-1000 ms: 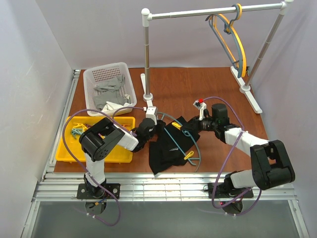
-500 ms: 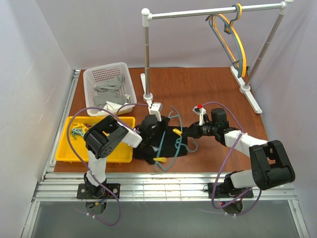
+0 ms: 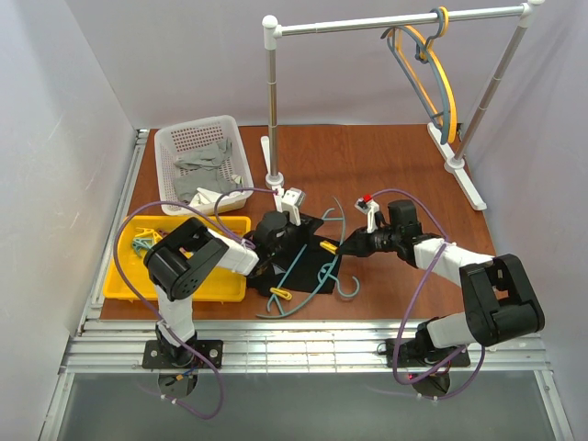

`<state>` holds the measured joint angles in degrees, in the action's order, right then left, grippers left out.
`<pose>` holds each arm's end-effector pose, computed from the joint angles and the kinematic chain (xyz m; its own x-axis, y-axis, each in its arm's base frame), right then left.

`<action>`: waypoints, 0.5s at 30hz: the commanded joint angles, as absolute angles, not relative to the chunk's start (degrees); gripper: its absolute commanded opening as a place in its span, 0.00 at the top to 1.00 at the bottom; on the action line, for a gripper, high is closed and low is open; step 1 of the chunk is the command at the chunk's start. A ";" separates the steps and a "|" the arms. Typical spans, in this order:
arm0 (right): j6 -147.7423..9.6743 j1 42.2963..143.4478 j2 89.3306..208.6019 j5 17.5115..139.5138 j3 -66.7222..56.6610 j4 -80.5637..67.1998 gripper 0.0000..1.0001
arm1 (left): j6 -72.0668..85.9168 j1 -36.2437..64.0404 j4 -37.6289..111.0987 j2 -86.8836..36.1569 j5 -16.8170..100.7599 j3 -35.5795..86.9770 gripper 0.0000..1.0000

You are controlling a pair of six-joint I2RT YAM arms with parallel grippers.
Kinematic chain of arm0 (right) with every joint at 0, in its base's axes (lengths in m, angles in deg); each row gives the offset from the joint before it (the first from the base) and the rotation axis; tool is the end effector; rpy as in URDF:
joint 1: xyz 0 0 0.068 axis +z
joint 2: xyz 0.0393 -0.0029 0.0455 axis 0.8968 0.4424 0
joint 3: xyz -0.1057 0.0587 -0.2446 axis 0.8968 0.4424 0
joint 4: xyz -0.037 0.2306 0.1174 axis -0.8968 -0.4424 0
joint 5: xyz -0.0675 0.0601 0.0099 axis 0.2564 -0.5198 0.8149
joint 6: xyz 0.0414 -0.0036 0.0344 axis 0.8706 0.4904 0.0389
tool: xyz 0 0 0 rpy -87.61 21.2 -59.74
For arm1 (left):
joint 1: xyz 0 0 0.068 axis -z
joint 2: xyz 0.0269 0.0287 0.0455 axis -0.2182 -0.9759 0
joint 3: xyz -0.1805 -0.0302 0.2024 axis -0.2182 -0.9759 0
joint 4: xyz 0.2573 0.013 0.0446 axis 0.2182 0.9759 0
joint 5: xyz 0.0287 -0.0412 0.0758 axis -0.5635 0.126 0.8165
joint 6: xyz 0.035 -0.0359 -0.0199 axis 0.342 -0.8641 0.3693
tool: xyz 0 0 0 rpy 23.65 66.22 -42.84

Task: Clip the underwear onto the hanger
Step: Clamp the underwear onto the hanger.

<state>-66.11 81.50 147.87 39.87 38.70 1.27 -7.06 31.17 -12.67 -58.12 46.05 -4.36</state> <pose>0.2370 0.1029 0.1670 -0.7363 -0.1130 -0.6671 -0.6167 0.5177 0.5930 0.2600 -0.2528 0.1373 -0.4833 -0.1330 -0.8653 0.5902 0.6805 -0.4343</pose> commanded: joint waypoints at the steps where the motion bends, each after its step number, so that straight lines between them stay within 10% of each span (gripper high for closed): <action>1: -67.24 82.37 148.13 38.96 36.06 1.38 0.99 | -7.77 30.99 -13.28 -53.32 41.19 -4.90 1.00; 15: -64.87 83.70 146.98 37.91 35.54 4.72 0.99 | -8.48 31.96 -12.49 -51.65 39.95 -5.78 1.00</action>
